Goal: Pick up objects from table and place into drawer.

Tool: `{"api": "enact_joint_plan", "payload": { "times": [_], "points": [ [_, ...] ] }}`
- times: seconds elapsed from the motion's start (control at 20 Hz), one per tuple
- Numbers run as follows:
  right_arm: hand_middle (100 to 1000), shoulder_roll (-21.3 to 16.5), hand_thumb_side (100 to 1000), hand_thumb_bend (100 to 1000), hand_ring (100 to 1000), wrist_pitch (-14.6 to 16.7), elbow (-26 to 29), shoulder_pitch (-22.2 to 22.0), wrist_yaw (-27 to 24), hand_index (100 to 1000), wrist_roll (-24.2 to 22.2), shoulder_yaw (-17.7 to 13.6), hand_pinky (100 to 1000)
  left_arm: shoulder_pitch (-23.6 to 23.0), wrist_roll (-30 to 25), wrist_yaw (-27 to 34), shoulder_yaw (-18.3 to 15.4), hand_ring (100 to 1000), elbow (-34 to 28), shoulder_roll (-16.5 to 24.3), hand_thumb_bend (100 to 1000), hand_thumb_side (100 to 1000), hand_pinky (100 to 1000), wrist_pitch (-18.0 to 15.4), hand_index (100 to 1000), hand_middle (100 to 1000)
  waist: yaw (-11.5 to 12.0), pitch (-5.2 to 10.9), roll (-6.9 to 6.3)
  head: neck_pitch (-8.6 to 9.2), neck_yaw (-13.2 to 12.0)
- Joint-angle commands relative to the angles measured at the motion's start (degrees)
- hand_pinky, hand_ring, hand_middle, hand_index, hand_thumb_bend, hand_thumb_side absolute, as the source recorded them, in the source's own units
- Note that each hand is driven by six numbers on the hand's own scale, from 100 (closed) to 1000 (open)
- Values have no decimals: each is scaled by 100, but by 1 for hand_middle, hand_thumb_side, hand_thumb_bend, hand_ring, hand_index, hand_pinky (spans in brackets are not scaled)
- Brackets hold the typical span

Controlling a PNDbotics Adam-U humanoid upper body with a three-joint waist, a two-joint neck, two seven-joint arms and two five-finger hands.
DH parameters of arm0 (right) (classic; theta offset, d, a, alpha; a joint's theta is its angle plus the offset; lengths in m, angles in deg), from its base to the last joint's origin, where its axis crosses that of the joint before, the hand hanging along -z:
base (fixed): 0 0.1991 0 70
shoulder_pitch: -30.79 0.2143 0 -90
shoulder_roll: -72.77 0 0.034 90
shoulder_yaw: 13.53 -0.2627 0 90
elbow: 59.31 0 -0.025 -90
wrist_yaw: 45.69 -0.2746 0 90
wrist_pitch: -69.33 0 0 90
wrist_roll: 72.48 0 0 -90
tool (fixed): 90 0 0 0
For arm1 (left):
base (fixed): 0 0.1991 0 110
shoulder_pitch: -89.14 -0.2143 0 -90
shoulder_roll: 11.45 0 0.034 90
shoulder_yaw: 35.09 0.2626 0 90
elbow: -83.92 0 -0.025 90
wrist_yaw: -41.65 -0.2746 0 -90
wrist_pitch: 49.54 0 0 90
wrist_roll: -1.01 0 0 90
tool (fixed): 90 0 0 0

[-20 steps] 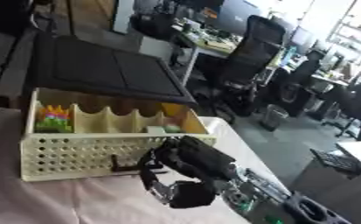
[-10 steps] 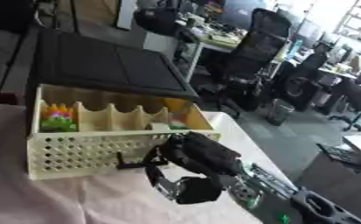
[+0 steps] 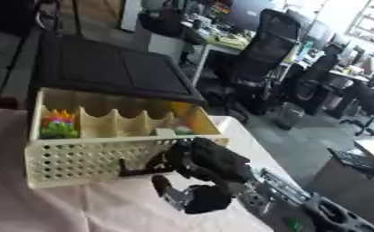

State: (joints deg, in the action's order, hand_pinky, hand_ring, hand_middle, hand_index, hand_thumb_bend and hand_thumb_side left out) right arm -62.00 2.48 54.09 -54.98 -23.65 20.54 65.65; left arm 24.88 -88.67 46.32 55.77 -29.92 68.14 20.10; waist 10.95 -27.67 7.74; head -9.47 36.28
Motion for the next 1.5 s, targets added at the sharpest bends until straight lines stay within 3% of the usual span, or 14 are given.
{"api": "enact_joint_plan", "payload": {
  "times": [0.05, 0.7, 1.3, 1.5],
  "points": [
    [457, -248, 1000, 100, 369, 156, 119, -4, -86, 917, 11, -33, 540, 45, 5, 48, -22, 551, -76, 42, 187, 990, 583, 8, 867, 658, -23, 186, -47, -31, -23],
    [458, -448, 1000, 100, 348, -120, 119, 217, -345, 924, 82, -70, 522, 10, -10, 95, -17, 552, -76, 57, 187, 987, 583, 17, 867, 659, -137, 288, -94, -133, -49],
    [433, -469, 1000, 100, 314, 79, 119, 119, -417, 920, 56, -87, 510, -21, 2, 107, -30, 553, -76, 62, 186, 985, 584, 19, 867, 660, -233, 333, -143, -216, -70],
    [413, -414, 1000, 100, 284, 300, 119, 123, -660, 925, 51, -141, 507, -16, 29, 103, -52, 554, -76, 70, 184, 979, 585, -14, 867, 662, -255, 351, -204, -329, -328]
  ]
}}
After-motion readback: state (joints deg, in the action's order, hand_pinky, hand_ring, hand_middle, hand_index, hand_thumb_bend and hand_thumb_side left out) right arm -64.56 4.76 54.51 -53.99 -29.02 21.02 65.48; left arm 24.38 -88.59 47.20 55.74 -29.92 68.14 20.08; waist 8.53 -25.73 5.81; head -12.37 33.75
